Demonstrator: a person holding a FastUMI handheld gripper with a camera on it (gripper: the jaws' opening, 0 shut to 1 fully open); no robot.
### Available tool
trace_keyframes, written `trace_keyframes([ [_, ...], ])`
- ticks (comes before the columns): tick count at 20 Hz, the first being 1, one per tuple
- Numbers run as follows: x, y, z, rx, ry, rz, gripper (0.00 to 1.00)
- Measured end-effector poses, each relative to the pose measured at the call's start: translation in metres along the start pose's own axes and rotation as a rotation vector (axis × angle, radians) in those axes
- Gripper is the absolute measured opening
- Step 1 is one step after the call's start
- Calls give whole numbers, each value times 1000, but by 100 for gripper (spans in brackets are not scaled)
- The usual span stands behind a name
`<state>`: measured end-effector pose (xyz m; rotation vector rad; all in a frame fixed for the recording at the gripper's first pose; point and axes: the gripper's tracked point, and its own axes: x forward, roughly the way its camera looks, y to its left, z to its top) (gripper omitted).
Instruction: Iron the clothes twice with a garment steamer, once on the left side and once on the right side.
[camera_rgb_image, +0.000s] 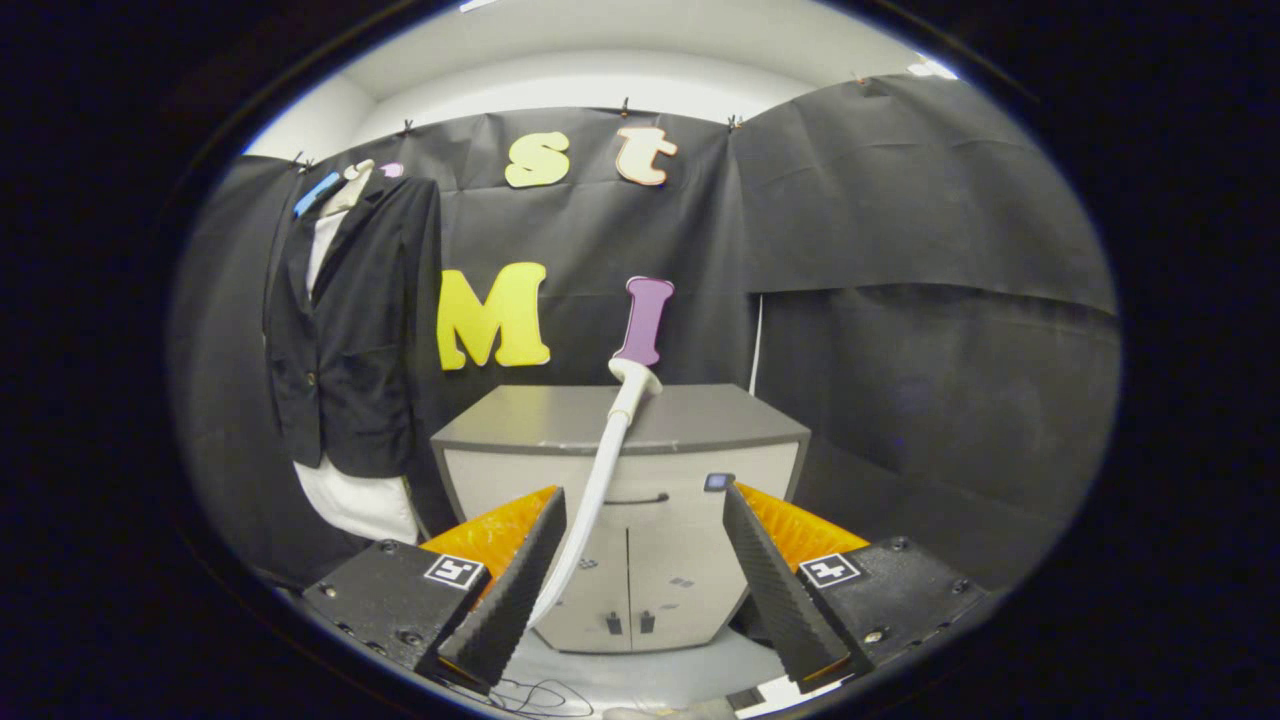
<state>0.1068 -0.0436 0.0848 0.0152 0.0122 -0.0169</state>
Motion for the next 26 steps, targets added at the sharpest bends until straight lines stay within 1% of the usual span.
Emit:
trace_keyframes([
  [2, 30, 0, 16, 9, 7, 23, 99],
  [7, 121, 6, 57, 1, 30, 82, 99],
  [12, 205, 16, 76, -3, 90, 138, 99],
  [14, 235, 22, 74, 8, 134, 162, 99],
  [17, 275, 27, 61, 17, 221, 172, 99],
  [21, 313, 33, 38, 27, 340, 200, 99],
  [23, 322, 38, 30, 43, 376, 220, 99],
  [24, 328, 38, 26, 53, 392, 219, 98],
  [25, 332, 40, 23, 65, 411, 216, 93],
  [26, 332, 40, 18, 78, 425, 219, 91],
])
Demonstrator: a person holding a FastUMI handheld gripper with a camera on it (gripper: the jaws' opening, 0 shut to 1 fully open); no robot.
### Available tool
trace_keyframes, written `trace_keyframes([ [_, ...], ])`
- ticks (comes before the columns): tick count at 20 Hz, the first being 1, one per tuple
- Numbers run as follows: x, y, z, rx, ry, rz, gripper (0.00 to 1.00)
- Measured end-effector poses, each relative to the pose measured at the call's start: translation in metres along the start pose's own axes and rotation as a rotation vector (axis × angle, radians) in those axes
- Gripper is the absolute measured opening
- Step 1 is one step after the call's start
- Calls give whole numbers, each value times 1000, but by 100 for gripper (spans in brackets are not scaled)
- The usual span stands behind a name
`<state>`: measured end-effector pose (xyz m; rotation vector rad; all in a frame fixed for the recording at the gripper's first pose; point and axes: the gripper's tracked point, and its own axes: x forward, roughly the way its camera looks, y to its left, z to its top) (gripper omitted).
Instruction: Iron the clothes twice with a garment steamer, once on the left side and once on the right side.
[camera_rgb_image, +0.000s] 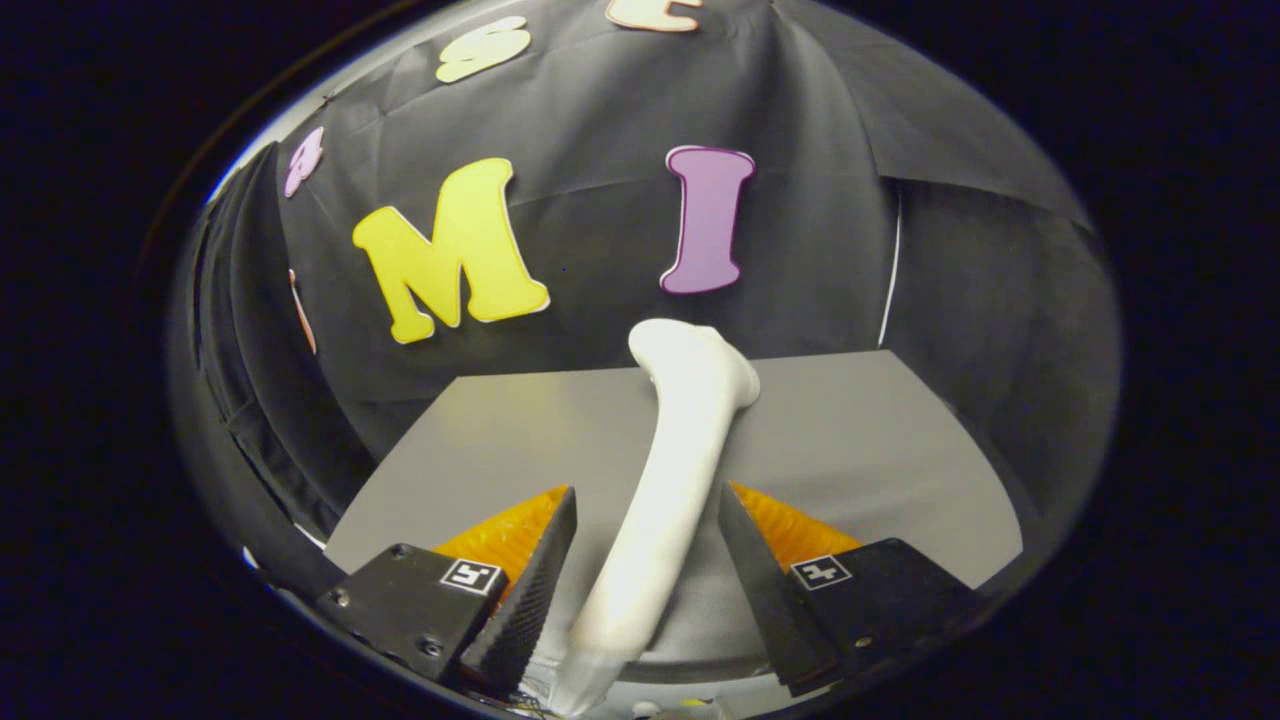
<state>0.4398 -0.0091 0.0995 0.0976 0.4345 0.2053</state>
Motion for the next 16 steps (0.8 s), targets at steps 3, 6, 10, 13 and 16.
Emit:
trace_keyframes([
  [3, 9, 6, -6, 31, 41, 9, 78],
  [6, 16, -2, -11, 75, 57, 9, 66],
  [10, 14, -3, -8, 191, 64, -6, 51],
  [13, 7, 2, -2, 172, 32, -8, 42],
  [16, -11, 10, 8, 103, -40, -37, 40],
])
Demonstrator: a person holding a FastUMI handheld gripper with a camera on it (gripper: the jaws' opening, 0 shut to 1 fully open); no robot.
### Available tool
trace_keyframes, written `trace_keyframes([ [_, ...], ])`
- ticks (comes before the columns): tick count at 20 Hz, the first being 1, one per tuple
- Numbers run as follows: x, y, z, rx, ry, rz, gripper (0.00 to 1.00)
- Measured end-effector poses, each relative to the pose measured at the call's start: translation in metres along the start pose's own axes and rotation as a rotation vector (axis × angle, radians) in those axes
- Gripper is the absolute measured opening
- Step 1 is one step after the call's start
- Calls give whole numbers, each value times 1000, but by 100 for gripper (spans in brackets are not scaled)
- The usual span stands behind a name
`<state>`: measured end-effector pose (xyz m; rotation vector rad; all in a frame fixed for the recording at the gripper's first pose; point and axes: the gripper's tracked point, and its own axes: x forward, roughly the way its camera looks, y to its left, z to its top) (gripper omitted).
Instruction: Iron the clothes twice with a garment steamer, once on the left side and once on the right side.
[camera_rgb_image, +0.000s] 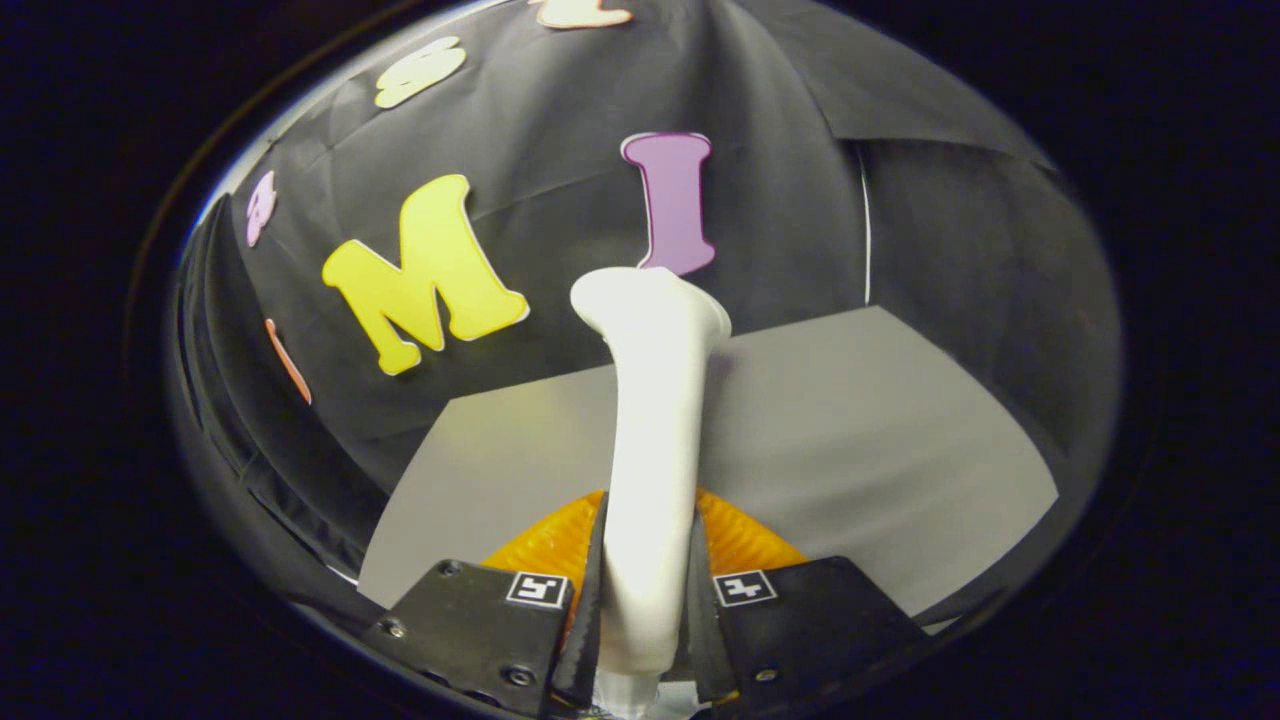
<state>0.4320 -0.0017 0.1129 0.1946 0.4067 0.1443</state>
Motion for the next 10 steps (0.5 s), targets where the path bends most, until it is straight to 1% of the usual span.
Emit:
trace_keyframes([
  [1, -7, 5, 2, -11, -19, 2, 39],
  [4, -35, 28, -2, -12, -49, 51, 38],
  [6, -54, 42, -3, -16, -78, 67, 38],
  [10, -100, 79, -1, -27, -140, 105, 38],
])
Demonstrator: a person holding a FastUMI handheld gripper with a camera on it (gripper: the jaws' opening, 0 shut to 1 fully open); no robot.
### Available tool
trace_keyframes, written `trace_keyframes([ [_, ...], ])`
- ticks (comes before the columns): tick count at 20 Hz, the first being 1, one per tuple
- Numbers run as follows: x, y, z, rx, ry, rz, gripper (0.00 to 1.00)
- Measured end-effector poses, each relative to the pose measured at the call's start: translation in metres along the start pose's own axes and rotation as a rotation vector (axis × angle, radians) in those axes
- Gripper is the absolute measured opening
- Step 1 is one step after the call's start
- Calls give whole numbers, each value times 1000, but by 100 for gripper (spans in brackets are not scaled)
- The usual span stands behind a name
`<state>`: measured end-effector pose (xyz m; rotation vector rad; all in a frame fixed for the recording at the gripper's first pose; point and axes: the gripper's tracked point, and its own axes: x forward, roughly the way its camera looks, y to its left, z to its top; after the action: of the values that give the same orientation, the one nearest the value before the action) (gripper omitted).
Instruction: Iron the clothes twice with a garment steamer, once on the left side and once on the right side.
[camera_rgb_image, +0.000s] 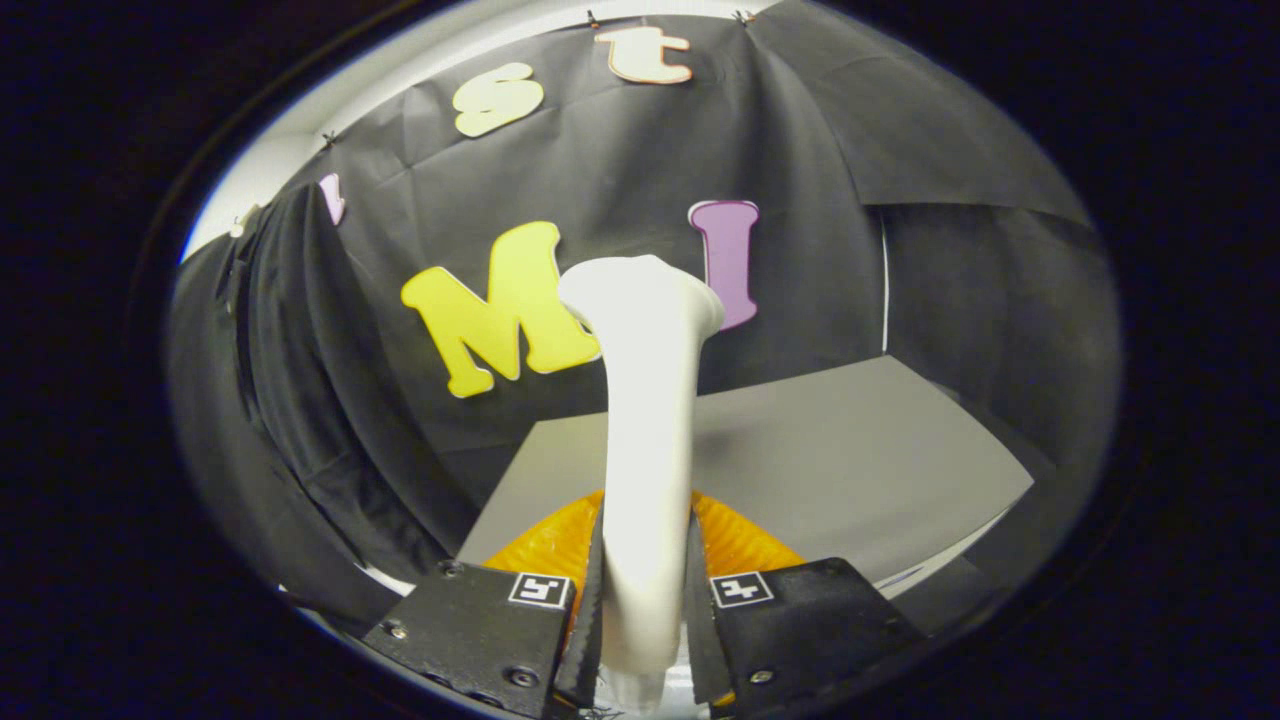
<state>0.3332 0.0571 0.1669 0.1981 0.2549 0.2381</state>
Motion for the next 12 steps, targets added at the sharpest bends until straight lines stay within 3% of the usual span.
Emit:
trace_keyframes([
  [5, -40, 67, 14, -73, -95, 30, 38],
  [12, -79, 178, 34, -87, -191, 136, 38],
])
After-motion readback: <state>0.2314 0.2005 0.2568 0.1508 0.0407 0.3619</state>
